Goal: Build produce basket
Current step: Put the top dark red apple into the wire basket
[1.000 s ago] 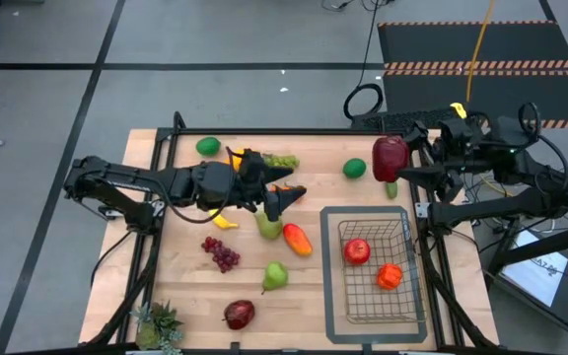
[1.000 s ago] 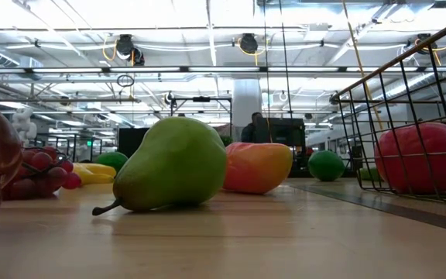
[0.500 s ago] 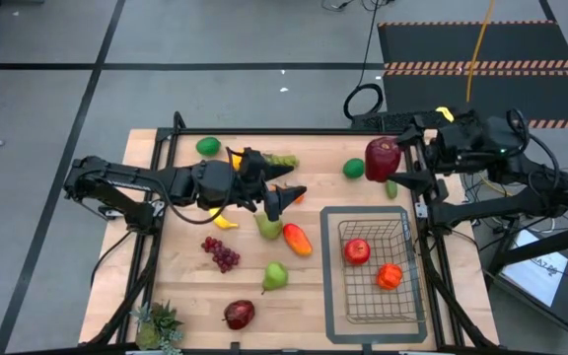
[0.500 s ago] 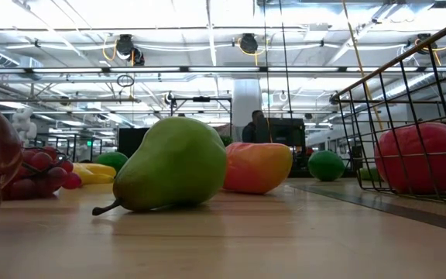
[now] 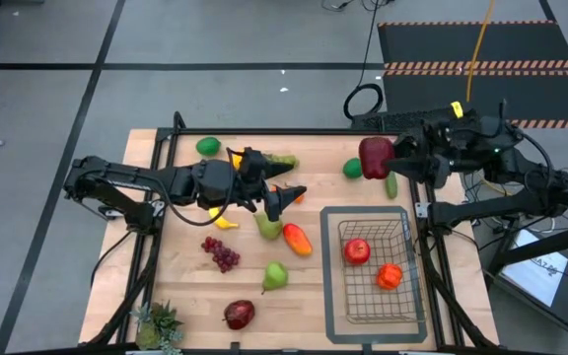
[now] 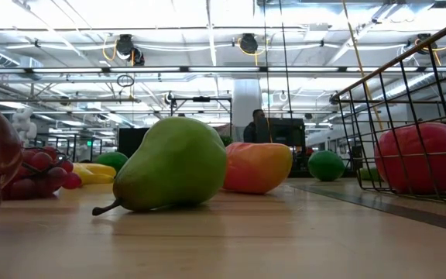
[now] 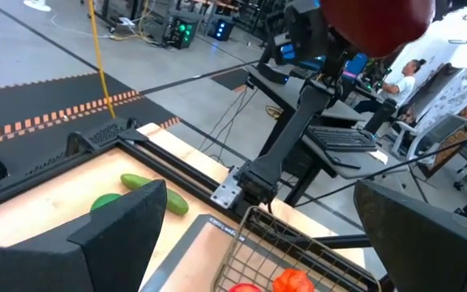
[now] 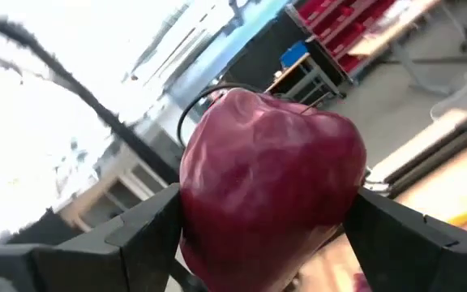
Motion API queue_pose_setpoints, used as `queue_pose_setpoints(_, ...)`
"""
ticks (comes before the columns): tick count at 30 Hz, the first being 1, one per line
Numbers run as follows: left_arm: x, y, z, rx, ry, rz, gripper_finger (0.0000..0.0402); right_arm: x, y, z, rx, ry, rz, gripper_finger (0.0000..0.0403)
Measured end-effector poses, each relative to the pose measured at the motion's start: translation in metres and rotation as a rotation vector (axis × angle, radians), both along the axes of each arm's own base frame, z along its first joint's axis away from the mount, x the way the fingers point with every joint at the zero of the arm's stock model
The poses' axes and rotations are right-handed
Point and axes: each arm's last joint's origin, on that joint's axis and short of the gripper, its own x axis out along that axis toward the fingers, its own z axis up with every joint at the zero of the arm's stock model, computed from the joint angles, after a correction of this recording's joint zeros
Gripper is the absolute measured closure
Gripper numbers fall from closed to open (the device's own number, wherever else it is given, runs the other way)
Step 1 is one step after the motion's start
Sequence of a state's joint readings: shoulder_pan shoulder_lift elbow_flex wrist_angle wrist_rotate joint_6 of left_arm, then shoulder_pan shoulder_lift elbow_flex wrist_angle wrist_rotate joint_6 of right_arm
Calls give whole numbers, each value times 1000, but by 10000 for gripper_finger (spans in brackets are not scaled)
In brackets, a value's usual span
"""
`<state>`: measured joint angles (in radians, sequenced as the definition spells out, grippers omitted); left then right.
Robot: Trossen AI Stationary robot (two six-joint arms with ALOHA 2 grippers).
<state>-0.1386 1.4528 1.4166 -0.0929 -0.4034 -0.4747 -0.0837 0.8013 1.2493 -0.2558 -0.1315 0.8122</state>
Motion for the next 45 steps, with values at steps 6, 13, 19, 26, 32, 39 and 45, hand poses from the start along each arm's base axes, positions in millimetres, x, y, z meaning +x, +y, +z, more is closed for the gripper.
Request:
queue_pose_setpoints(6,0,2,0,13,4,3,5,1,-2,0,222,7,-27,101)
queue_pose_setpoints(13,0,2,0,34,10,0,5,2,-3,0,390,0,-61,101)
queue_pose_setpoints(19,0,2,-1,45,23,-3,5,2,-3,0,494,0,-49,101)
queue_pose_setpoints(26,0,2,-1,49,24,-3,5,2,-3,0,549,0,-40,101)
queue_pose_setpoints(32,0,0,-1,4,12,-1,5,2,-3,0,501,1,-45,101)
queue_pose_setpoints(39,-1,-5,-1,-9,8,-16,5,2,-3,0,357,3,-51,101)
queue_pose_setpoints(45,-1,-6,-1,-8,9,-20,5,2,-2,0,242,6,-43,101)
